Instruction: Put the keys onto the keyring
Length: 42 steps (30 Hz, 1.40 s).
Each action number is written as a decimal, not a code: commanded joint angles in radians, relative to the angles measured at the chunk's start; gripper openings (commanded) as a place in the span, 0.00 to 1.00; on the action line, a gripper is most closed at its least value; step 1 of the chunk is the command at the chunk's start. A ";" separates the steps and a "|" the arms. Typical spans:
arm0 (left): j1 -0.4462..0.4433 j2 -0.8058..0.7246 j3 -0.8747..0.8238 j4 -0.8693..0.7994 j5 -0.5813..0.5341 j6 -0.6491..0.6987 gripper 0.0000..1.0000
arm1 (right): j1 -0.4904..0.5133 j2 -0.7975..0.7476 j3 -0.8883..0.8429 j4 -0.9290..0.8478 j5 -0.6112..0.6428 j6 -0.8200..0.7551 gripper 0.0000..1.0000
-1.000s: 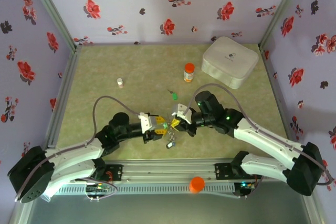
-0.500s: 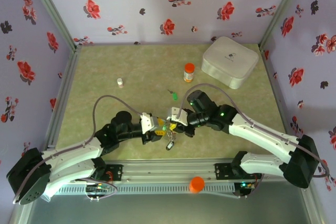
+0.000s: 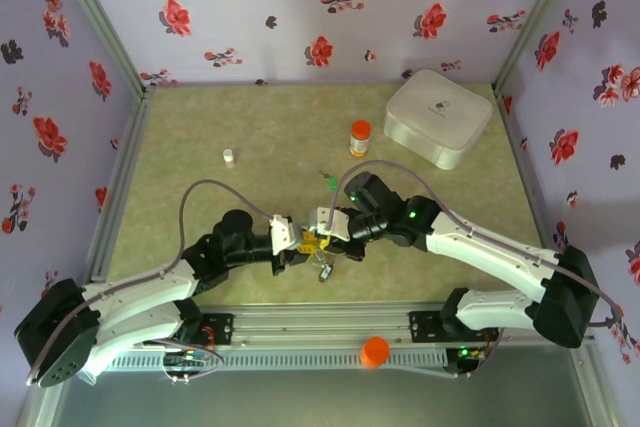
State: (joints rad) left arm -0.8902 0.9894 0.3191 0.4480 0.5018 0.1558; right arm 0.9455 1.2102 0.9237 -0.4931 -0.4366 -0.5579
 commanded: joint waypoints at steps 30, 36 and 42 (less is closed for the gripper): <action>0.001 0.045 -0.124 0.407 -0.020 -0.096 0.00 | -0.119 -0.175 -0.259 0.332 -0.147 0.251 0.27; 0.000 0.052 -0.124 0.422 -0.019 -0.099 0.00 | -0.119 -0.153 -0.256 0.336 -0.163 0.251 0.21; -0.001 0.052 -0.126 0.424 -0.018 -0.102 0.00 | -0.119 -0.137 -0.249 0.327 -0.169 0.245 0.16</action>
State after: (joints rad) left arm -0.8909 1.0416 0.2005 0.8085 0.4858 0.0620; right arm 0.8280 1.0653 0.6720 -0.1787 -0.5808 -0.3279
